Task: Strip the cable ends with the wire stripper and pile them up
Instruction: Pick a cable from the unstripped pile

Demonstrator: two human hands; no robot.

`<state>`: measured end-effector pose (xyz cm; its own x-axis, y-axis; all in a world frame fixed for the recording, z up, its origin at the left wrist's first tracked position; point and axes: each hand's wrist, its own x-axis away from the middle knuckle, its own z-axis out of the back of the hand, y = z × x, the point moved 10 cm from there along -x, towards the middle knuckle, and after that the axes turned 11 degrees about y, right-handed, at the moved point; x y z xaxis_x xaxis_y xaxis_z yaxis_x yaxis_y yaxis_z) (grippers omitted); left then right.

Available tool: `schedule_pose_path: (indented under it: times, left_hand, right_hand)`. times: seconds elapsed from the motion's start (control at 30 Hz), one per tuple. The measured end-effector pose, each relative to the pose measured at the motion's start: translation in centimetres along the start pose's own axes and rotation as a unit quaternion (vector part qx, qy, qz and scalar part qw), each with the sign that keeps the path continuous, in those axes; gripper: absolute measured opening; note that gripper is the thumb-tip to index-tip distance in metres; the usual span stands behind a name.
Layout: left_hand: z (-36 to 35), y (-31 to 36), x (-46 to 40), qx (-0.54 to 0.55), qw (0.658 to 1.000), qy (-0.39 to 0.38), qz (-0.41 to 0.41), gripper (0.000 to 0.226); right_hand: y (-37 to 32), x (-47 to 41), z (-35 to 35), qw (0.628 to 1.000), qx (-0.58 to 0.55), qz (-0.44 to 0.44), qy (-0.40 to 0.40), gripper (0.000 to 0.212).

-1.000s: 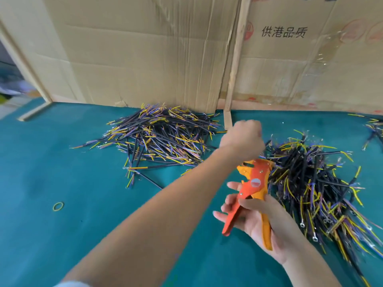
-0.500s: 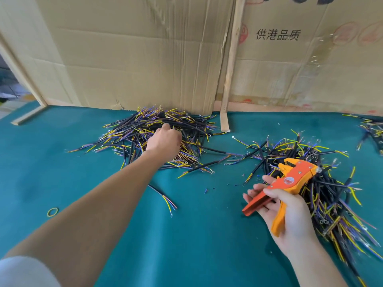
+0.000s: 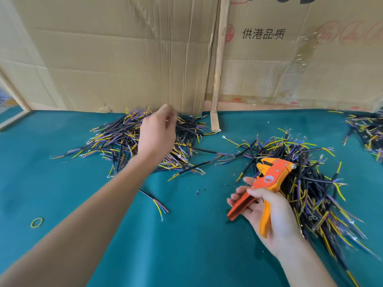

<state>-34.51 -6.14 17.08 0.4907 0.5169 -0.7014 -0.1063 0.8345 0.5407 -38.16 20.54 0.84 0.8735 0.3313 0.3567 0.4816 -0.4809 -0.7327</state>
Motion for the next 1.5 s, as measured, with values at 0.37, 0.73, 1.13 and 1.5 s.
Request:
schedule_pose_path:
  times: [0.37, 0.73, 1.13, 1.5]
  left_hand:
    - [-1.4, 9.5, 13.9, 0.105, 0.988, -0.098, -0.059, 0.007]
    - [-3.9, 2.8, 17.4, 0.208, 0.93, -0.131, 0.274, 0.016]
    - [-5.4, 0.9, 14.8, 0.232, 0.894, -0.064, 0.379, 0.015]
    - [-6.9, -2.3, 15.6, 0.318, 0.83, -0.032, 0.458, 0.009]
  right_hand:
    - [-0.2, 2.6, -3.7, 0.98, -0.023, -0.028, -0.194, 0.065]
    - [0.4, 1.5, -2.6, 0.991, 0.052, 0.001, -0.121, 0.029]
    - [0.5, -0.7, -4.7, 0.99, 0.052, -0.034, -0.129, 0.05]
    - [2.4, -2.9, -5.4, 0.982, 0.036, -0.078, -0.171, 0.053]
